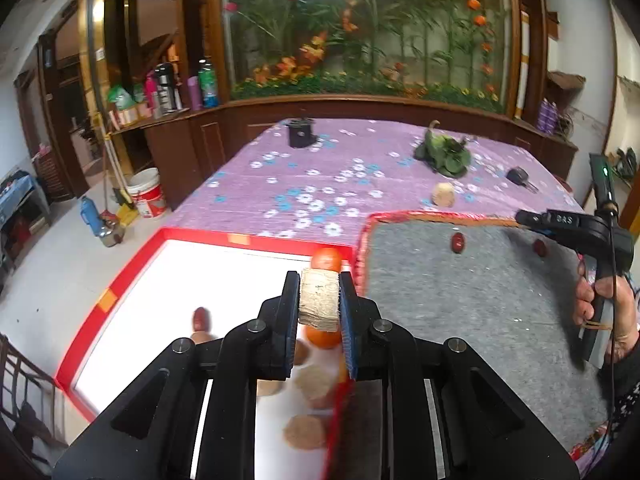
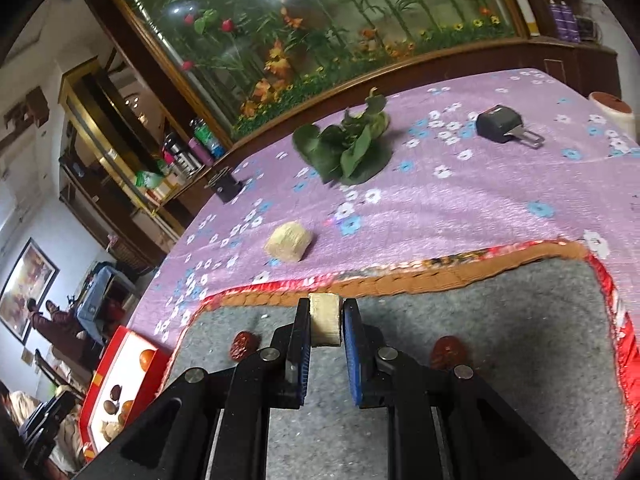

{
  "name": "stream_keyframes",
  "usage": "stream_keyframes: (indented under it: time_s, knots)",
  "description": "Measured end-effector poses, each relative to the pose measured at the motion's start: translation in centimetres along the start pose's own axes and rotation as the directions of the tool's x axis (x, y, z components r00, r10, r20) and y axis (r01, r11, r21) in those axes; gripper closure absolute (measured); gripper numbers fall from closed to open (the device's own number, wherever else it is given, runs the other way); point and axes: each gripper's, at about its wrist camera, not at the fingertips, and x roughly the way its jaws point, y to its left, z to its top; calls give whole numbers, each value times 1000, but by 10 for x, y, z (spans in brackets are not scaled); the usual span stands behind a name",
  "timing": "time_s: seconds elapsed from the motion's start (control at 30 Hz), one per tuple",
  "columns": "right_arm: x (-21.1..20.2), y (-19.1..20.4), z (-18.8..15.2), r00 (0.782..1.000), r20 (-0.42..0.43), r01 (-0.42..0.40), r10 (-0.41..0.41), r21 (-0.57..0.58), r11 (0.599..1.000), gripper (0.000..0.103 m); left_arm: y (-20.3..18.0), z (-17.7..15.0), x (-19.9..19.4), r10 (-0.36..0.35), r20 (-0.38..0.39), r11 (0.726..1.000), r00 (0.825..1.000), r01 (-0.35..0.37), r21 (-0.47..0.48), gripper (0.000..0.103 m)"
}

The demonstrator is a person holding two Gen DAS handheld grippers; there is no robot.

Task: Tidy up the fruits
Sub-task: 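Carry both pale cubes over the white tray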

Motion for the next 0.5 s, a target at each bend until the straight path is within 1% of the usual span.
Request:
stream_keyframes:
  time_s: [0.13,0.23,0.3,0.37,0.47,0.5]
  knots:
    - [0,-1,-4,1000,1,30,-30,2,1000,88,19,-4,-3,12,13,999,1000,-12,-39,85]
    - [-7,10,-6,1000,23,11,-11,-8,1000,88,35,-5,-5,25,18,998,1000,-24,-58,85]
    - [-14,28,-8,999,37,-27,28,-27,999,88,45,-5,-7,40,27,996,999,-37,-77,85]
    - [-18,52,-12,996,42,-81,84,-61,995,88,57,-5,-10,60,38,993,997,-56,-101,85]
    - [-17,100,-24,984,27,-172,177,-133,976,88,74,-5,-16,96,58,986,994,-87,-141,85]
    - [-15,116,-28,977,11,-210,214,-152,966,88,80,-5,-18,106,65,984,992,-95,-154,85]
